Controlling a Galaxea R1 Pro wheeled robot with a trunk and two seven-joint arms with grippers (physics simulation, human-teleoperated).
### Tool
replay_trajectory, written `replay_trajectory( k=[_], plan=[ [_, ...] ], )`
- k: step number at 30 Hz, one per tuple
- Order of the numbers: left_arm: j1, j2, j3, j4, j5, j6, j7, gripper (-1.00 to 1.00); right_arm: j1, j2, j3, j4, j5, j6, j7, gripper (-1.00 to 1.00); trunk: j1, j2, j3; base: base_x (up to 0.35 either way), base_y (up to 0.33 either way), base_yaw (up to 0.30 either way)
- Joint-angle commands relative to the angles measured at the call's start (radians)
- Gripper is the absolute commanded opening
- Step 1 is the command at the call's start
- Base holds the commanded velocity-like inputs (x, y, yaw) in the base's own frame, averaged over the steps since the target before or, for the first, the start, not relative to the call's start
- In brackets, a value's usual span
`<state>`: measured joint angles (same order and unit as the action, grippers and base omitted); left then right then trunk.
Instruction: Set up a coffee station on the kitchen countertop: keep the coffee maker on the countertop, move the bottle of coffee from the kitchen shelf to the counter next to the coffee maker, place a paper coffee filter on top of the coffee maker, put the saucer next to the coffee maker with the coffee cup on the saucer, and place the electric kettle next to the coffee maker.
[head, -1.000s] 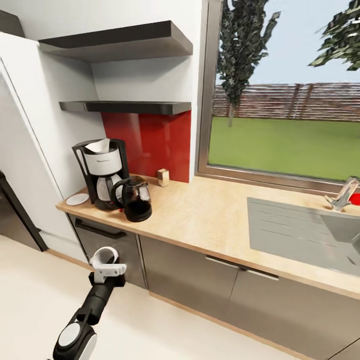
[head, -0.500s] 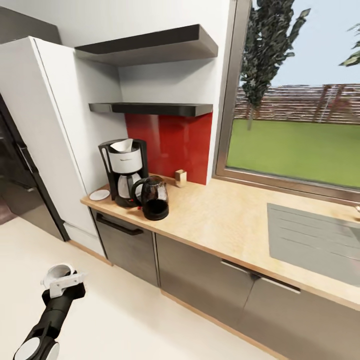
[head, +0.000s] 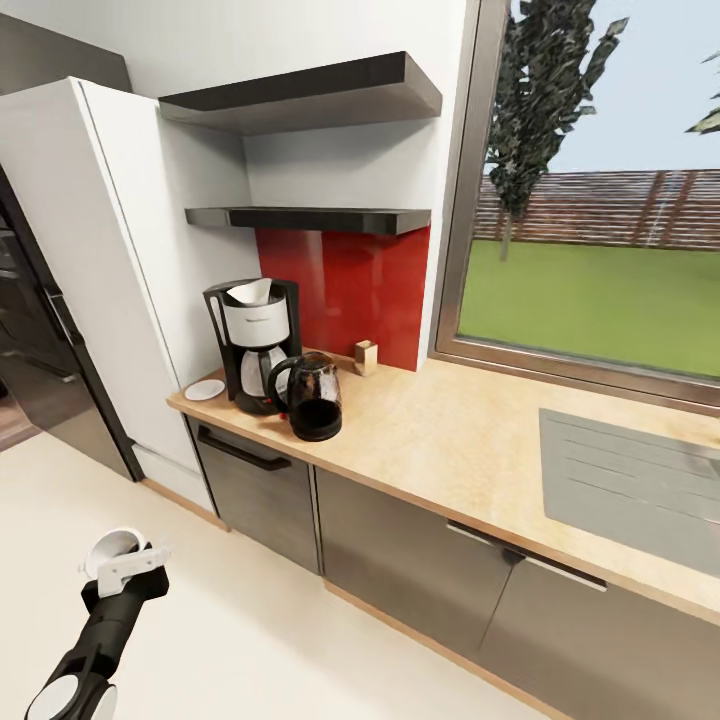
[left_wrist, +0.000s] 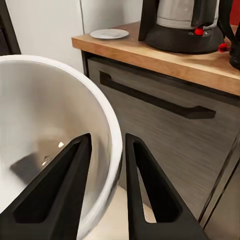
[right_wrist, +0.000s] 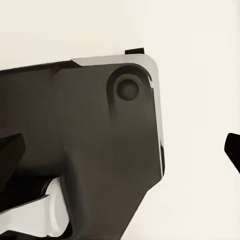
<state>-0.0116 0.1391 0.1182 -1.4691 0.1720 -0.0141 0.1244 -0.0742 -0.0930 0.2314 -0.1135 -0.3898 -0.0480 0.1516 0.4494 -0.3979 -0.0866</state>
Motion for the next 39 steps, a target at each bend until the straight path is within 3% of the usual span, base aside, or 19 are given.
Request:
replay_trajectory(
  k=[1, 8, 16, 25, 39],
  plan=[
    [-0.001, 0.001, -0.002, 0.000, 0.007, -0.001, 0.006, -1.00, -0.001, 0.000, 0.008, 0.001, -0.011, -0.004, 0.003, 1.00, 0.001, -0.002, -0.002, 0.000, 0.000, 0.000],
    [-0.001, -0.001, -0.001, 0.001, 0.008, -0.001, 0.009, -1.00, -0.001, -0.002, 0.006, 0.001, -0.011, -0.004, 0.003, 1.00, 0.001, -0.002, -0.002, 0.000, 0.000, 0.000],
    [0.000, -0.004, -0.003, 0.001, 0.000, -0.003, 0.010, -1.00, -0.001, -0.002, 0.008, 0.003, -0.009, -0.004, 0.003, 1.00, 0.001, -0.002, -0.002, 0.019, 0.000, 0.245],
    [0.000, -0.002, -0.002, 0.001, 0.002, -0.002, 0.007, -1.00, -0.001, -0.002, 0.009, 0.005, -0.009, -0.004, 0.003, 1.00, 0.001, -0.002, -0.002, 0.275, 0.042, 0.273],
    [0.000, -0.001, -0.002, 0.001, 0.009, -0.001, 0.006, -1.00, -0.001, 0.001, 0.011, 0.006, -0.009, -0.004, 0.003, 1.00, 0.001, -0.002, -0.002, 0.269, 0.203, 0.273]
  ],
)
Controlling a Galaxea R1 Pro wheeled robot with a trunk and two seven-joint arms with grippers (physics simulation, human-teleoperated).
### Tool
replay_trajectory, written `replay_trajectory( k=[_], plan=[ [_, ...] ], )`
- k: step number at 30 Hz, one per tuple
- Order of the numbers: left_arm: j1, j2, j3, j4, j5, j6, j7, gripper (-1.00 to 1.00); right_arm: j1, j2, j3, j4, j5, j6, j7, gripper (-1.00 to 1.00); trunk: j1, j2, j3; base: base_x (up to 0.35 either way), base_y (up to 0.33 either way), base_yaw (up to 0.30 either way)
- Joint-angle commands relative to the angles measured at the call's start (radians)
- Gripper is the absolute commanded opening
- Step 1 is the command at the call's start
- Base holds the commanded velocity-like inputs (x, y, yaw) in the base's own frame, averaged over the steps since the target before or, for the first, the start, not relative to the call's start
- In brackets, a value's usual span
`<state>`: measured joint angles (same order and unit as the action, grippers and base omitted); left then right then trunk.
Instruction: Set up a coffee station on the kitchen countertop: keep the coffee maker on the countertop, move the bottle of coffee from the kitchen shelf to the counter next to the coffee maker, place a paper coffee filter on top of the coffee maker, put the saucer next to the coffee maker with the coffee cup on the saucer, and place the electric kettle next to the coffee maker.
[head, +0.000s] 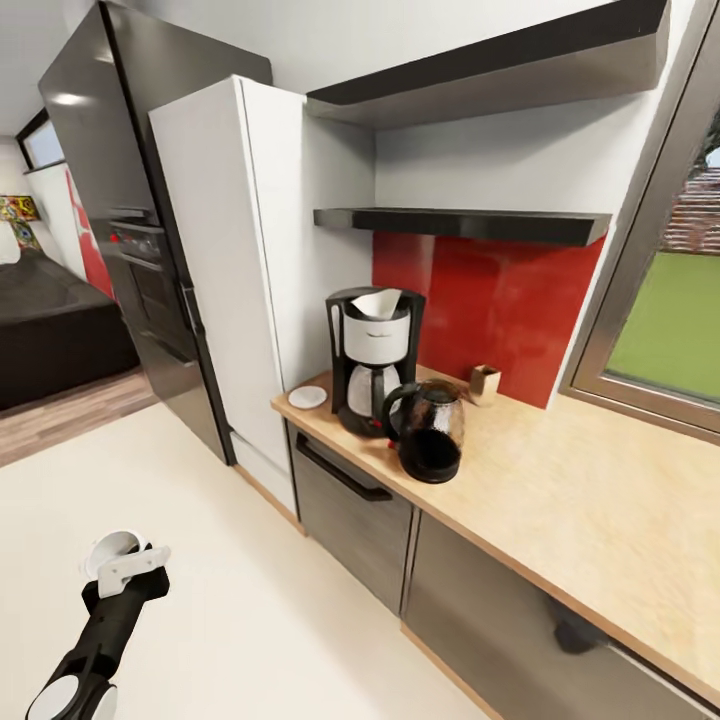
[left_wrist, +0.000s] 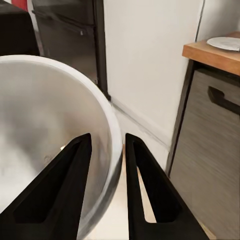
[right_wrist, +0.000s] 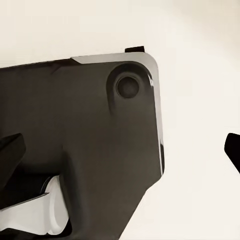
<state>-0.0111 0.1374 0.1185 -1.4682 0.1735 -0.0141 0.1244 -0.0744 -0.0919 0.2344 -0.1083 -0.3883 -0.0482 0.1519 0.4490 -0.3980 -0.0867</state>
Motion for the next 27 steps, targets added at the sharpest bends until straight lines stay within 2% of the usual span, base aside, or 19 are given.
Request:
replay_trajectory(
  k=[1, 18, 27],
  plan=[
    [-0.001, 0.001, -0.002, 0.000, 0.007, -0.001, 0.006, -1.00, -0.001, 0.000, 0.008, 0.001, -0.010, -0.004, 0.003, 1.00, 0.001, -0.002, -0.002, 0.244, 0.228, 0.273],
    [0.000, 0.001, -0.002, -0.001, 0.009, -0.002, 0.006, -1.00, -0.001, 0.001, 0.009, 0.001, -0.010, -0.004, 0.003, 1.00, 0.001, -0.002, 0.010, 0.239, 0.232, 0.249],
    [0.000, 0.001, -0.002, -0.001, 0.008, -0.001, 0.006, -1.00, -0.001, 0.001, 0.007, 0.000, -0.010, -0.005, 0.003, 1.00, 0.001, -0.002, 0.015, 0.237, 0.234, 0.047]
  ],
)
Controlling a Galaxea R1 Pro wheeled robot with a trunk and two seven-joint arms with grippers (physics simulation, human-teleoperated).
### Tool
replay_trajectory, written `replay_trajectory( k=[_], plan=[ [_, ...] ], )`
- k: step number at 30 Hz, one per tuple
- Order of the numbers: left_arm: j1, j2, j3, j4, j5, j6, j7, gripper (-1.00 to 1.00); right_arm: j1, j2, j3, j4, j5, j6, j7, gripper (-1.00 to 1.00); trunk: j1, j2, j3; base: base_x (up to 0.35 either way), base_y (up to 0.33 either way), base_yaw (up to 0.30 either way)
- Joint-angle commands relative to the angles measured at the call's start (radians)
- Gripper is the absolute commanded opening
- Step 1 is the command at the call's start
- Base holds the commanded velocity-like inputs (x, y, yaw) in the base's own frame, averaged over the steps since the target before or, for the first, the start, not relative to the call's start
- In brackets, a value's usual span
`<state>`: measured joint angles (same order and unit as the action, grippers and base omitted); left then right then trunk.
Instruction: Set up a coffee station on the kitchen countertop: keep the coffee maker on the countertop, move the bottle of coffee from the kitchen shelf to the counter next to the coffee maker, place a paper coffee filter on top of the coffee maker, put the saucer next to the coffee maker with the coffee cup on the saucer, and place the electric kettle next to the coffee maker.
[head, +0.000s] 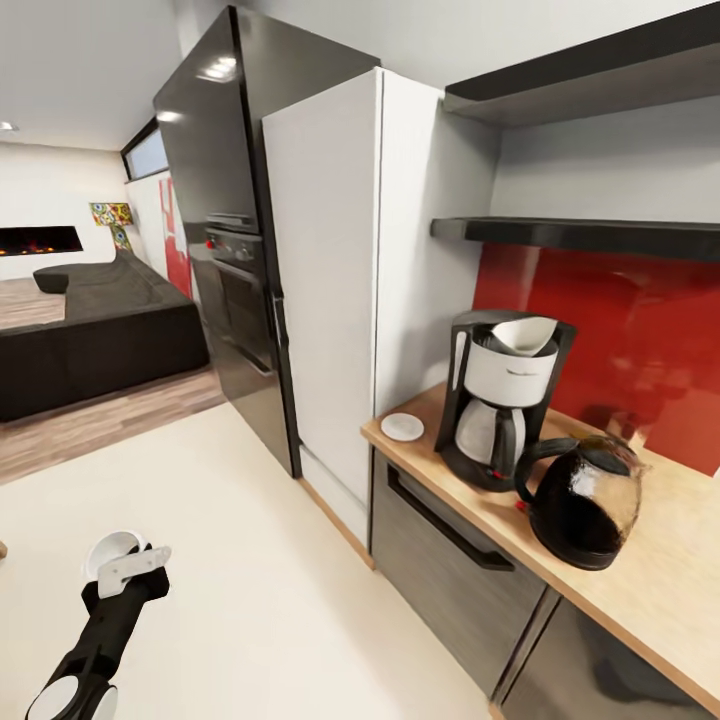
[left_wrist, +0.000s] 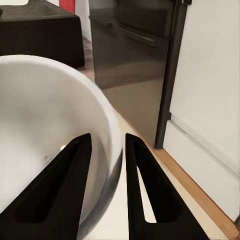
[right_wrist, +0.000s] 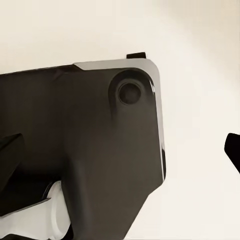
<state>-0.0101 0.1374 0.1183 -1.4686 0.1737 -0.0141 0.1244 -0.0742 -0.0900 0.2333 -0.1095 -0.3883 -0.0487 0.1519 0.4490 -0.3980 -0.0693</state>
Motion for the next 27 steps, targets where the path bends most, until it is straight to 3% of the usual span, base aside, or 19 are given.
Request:
replay_trajectory(
  k=[1, 23, 27],
  plan=[
    [-0.001, 0.001, -0.002, 0.000, 0.007, -0.001, 0.006, -1.00, -0.001, 0.000, 0.008, 0.001, -0.010, -0.004, 0.003, 1.00, 0.001, -0.002, -0.002, 0.237, 0.234, 0.003],
    [-0.001, -0.001, -0.003, 0.000, 0.009, -0.003, 0.006, -1.00, -0.001, 0.000, 0.006, 0.002, -0.012, -0.004, 0.003, 1.00, 0.001, -0.002, -0.002, 0.196, 0.259, 0.000],
    [-0.001, -0.001, -0.003, 0.000, 0.010, -0.003, 0.006, -1.00, -0.001, -0.002, 0.005, 0.001, -0.013, -0.004, 0.004, 1.00, 0.001, -0.002, -0.001, 0.164, 0.278, -0.148]
  ],
)
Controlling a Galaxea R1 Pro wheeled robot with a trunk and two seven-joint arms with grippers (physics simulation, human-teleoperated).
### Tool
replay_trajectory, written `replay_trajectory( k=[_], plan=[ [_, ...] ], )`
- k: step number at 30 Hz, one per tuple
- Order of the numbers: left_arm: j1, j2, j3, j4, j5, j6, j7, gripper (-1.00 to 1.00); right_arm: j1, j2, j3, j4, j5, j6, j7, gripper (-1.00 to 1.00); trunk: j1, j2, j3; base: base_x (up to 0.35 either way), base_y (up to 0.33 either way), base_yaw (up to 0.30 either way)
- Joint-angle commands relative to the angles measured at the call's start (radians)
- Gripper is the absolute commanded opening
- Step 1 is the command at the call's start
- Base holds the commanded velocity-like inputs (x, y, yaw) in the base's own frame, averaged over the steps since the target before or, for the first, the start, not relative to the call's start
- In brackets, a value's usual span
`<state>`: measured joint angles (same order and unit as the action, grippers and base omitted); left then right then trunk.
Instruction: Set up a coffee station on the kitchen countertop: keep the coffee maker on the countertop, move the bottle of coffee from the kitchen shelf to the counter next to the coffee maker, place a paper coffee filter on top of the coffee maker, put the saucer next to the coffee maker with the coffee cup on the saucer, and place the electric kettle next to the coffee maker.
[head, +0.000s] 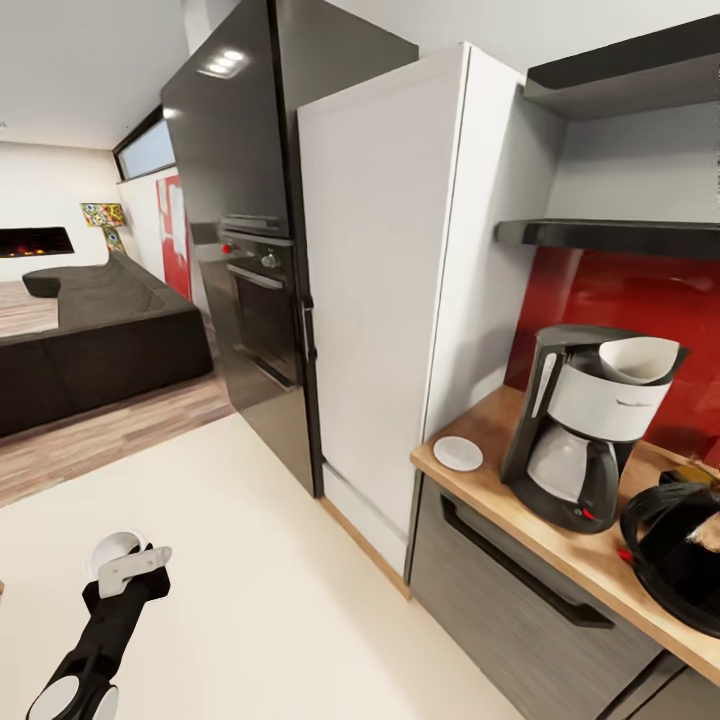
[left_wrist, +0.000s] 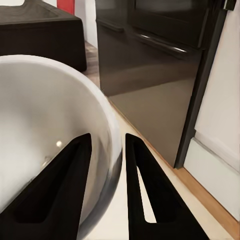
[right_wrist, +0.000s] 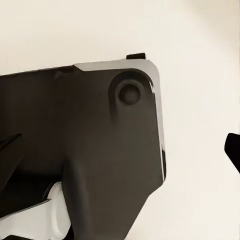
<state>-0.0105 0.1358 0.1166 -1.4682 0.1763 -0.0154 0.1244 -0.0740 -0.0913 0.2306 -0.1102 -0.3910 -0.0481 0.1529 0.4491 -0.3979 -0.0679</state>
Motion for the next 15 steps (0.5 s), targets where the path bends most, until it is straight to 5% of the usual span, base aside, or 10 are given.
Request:
replay_trajectory(
  k=[1, 15],
  plan=[
    [-0.001, 0.001, -0.002, 0.000, 0.008, -0.001, 0.006, -1.00, -0.001, -0.001, 0.008, 0.001, -0.011, -0.004, 0.003, 1.00, 0.001, -0.002, -0.002, 0.164, 0.278, -0.248],
    [-0.001, 0.001, -0.002, 0.000, 0.005, -0.001, 0.006, -1.00, -0.001, -0.001, 0.009, 0.001, -0.011, -0.004, 0.004, 1.00, 0.001, -0.002, -0.002, 0.194, 0.270, -0.036]
  ],
)
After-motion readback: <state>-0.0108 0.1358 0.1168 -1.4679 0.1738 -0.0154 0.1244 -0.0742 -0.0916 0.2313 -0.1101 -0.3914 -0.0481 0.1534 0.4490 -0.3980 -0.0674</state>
